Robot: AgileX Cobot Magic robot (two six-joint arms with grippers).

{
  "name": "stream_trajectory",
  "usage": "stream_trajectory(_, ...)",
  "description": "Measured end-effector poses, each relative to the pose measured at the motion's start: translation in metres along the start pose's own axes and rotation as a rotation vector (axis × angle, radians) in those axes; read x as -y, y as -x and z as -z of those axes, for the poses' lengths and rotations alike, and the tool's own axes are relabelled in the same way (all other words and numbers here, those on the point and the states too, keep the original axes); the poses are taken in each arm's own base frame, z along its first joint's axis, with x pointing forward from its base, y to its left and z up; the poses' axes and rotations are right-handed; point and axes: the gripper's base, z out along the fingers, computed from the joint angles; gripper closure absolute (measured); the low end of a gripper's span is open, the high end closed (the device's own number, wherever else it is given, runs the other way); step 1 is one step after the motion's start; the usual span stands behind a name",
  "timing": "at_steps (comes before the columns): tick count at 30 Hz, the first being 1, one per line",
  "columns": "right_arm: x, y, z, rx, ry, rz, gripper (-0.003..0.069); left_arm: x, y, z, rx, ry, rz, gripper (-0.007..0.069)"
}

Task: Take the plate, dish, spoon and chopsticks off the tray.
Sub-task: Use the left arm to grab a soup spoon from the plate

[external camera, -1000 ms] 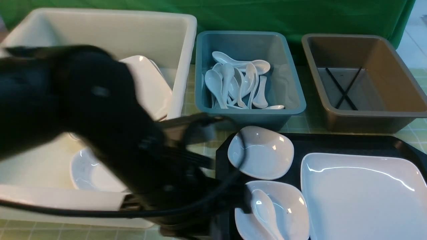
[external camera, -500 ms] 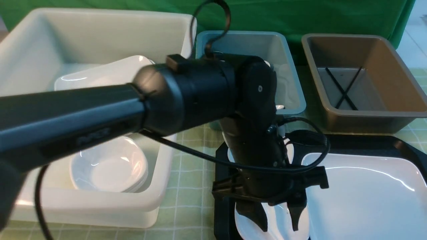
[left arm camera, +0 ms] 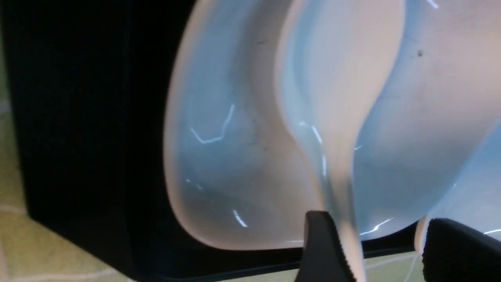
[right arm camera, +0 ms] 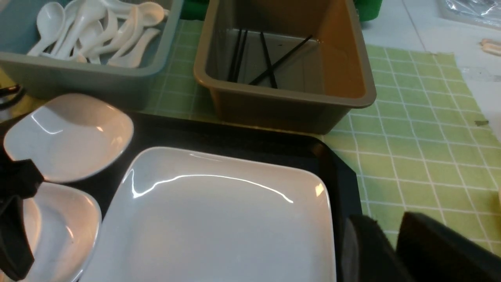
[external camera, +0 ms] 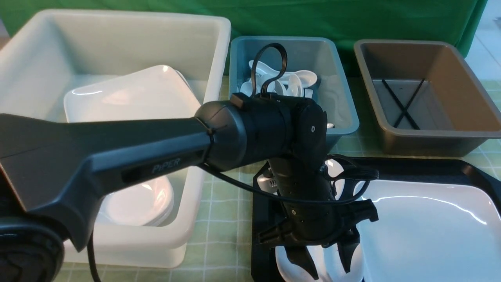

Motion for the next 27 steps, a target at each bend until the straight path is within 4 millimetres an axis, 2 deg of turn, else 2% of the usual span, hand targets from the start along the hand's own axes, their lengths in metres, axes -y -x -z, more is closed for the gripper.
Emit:
stream_trajectory(8, 0.0, 0.0, 0.0, 0.001, -0.001, 0.0, 0.0517, 0.0, 0.001, -0.001, 0.004, -0.002, 0.0, 0.0296)
stream_trajectory(16, 0.0, 0.0, 0.0, 0.004, -0.001, 0.0, 0.0514, -0.006, 0.006, -0.019, -0.03, 0.054, 0.042, 0.0296)
stream_trajectory(27, 0.0, 0.0, 0.0, 0.003, -0.001, -0.003, 0.0498, -0.003, 0.014, -0.031, 0.016, 0.012, 0.05, 0.0296)
